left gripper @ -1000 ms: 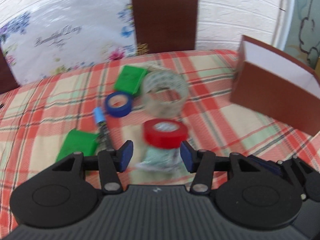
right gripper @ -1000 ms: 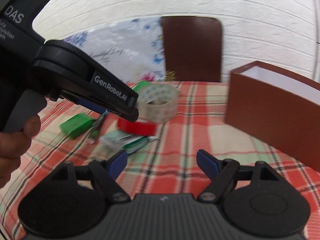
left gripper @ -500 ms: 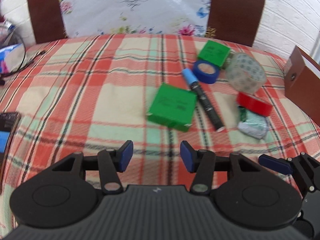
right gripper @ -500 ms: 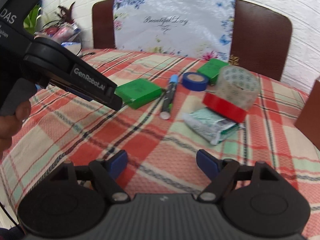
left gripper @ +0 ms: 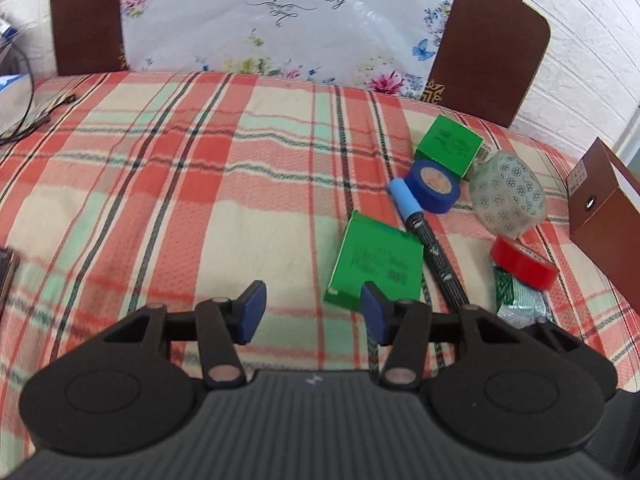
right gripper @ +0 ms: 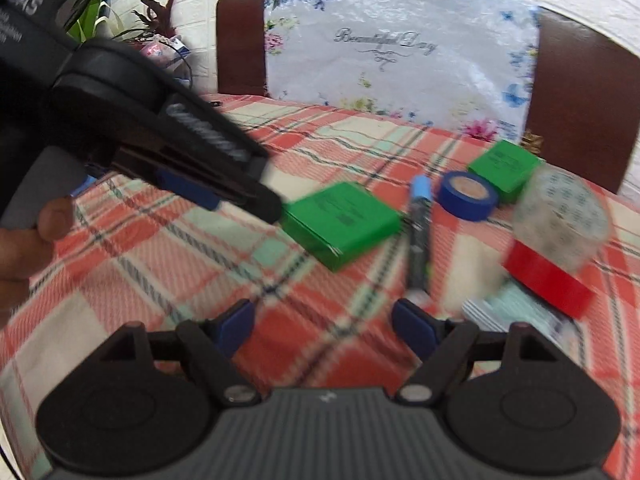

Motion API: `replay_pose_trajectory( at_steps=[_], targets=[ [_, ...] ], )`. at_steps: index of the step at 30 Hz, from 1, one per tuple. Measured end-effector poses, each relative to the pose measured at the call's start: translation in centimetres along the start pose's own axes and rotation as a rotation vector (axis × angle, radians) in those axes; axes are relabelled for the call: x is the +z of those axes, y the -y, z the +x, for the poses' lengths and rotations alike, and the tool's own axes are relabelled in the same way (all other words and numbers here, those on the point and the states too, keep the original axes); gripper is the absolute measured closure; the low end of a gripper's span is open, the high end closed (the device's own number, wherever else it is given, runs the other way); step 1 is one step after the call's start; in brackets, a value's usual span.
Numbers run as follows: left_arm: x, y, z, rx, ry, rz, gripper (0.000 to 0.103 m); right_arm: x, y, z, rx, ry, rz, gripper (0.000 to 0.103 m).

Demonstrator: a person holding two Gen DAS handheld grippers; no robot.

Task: Organize objects
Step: 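Move the left gripper to the green box and close on it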

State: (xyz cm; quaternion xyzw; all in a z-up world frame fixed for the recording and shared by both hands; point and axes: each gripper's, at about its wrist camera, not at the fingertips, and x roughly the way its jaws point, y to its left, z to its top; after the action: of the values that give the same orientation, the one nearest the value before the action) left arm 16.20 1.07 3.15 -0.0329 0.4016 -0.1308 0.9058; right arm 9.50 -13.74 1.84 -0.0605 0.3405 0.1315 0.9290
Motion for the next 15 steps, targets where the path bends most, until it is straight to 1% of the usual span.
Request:
replay_pose_trajectory(
  at_steps=[5,9,10,11,12,15],
  targets=[
    [1.2,0.0,2.2,-0.033,-0.022,0.020,0.049,1.6,0.9,2.6,0.023,0.016,0.007,0.024],
    [1.8,0.2,3.2,-0.068,-0.022,0.023,0.050,2.6,1.6,4.5,0.004,0.024,0.024,0.023],
    [1.8,0.3,3.3,-0.085,-0.026,0.021,0.058,2.7,1.9,4.8,0.000,0.026,0.026,0.021],
    [1.7,0.4,3.3,-0.108,-0.030,0.021,0.068,2.9,2.0,5.1,-0.002,0.026,0.030,0.021],
    [1.6,0.5,3.2,-0.122,-0.033,0.022,0.068,3.1,2.0,5.4,-0.002,0.024,0.033,0.022],
    [0.9,1.1,2.3,-0.106,-0.033,0.046,0.069,3.0,2.0,5.2,0.005,0.024,0.033,0.027]
  ],
)
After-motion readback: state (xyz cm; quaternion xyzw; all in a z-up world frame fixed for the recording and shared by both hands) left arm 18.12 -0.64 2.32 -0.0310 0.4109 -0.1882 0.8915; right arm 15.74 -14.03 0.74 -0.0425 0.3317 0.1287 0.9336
